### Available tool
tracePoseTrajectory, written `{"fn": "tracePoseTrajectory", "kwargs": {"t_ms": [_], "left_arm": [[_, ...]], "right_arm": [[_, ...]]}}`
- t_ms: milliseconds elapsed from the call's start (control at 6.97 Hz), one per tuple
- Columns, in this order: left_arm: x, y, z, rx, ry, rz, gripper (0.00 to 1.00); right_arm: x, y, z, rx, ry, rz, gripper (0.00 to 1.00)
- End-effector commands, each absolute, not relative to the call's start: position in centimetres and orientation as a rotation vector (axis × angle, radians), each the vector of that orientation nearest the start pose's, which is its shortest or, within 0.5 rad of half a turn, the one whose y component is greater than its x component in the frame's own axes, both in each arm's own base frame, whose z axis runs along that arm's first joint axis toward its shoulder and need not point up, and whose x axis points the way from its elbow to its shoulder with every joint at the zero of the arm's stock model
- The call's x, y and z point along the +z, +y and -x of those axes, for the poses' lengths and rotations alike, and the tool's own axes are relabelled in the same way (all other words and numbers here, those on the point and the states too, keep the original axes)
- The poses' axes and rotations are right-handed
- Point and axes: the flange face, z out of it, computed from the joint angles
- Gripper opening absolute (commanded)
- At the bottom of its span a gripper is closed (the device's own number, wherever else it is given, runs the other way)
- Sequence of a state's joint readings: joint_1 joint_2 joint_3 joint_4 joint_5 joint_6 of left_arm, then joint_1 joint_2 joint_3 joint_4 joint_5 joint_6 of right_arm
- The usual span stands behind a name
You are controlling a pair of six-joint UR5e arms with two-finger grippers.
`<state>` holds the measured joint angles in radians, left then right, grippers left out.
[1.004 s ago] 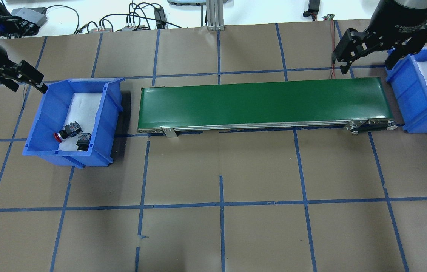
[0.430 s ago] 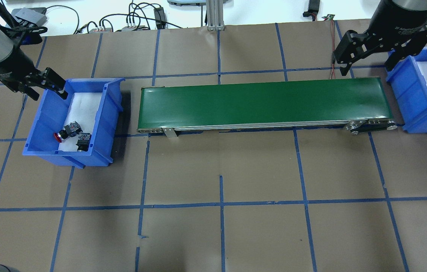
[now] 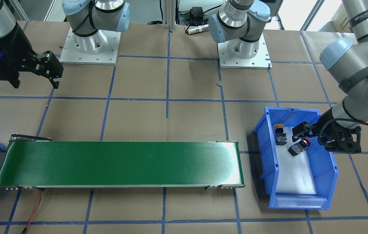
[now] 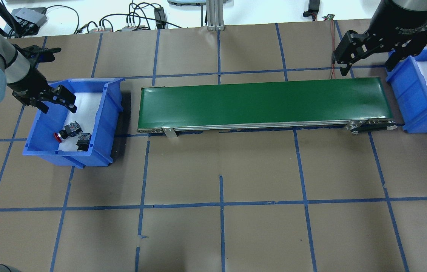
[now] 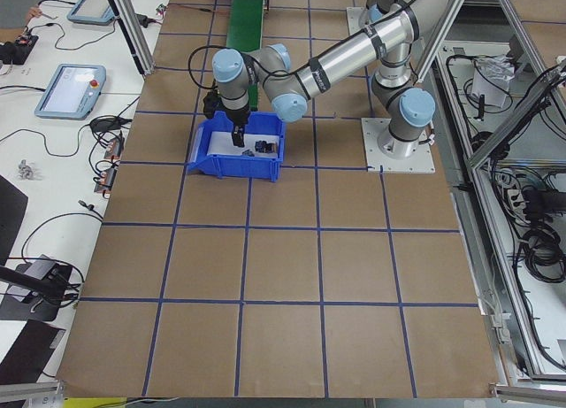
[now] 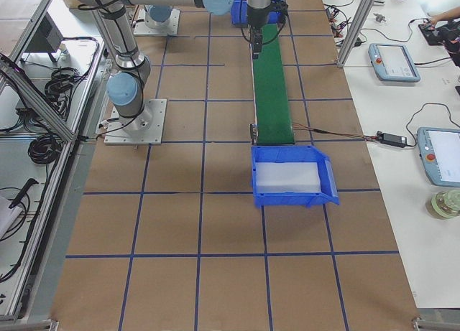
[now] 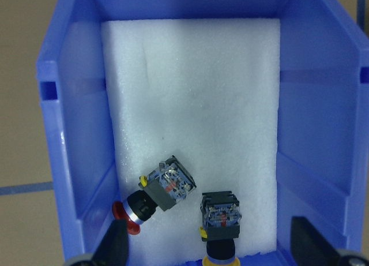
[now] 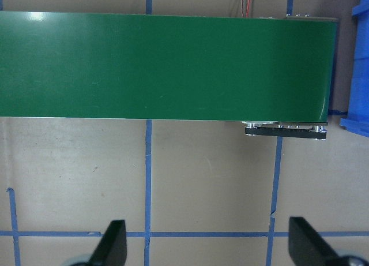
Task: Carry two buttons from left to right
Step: 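Move the left gripper over the blue bin and lower toward the buttons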
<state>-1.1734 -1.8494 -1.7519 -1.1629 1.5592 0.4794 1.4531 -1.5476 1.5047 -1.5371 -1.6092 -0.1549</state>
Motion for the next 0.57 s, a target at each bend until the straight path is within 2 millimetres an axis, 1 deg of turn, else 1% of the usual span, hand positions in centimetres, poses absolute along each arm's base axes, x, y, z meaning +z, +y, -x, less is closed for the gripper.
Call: {"fn": "tracePoseTrajectory", "kwargs": {"t_ms": [0,287,430], "left_arm": [[26.4,-55.3,-9.2,0.108,3.124,-0.115,1.00],[26.3,-54.6,-8.5,0.113,3.139,-0.076,1.00],[25.7,-54.1,-8.0,0.128,3.147,-0.064,1.00]], "right_arm": [[50.6,-51.3,-7.0,-0.009,3.180,0.058,1.00],[50.6,-51.4,-7.0,-0.006,3.180,0.061,1.00],[50.6,-51.4,-7.0,-0.006,3.180,0.058,1.00]]}}
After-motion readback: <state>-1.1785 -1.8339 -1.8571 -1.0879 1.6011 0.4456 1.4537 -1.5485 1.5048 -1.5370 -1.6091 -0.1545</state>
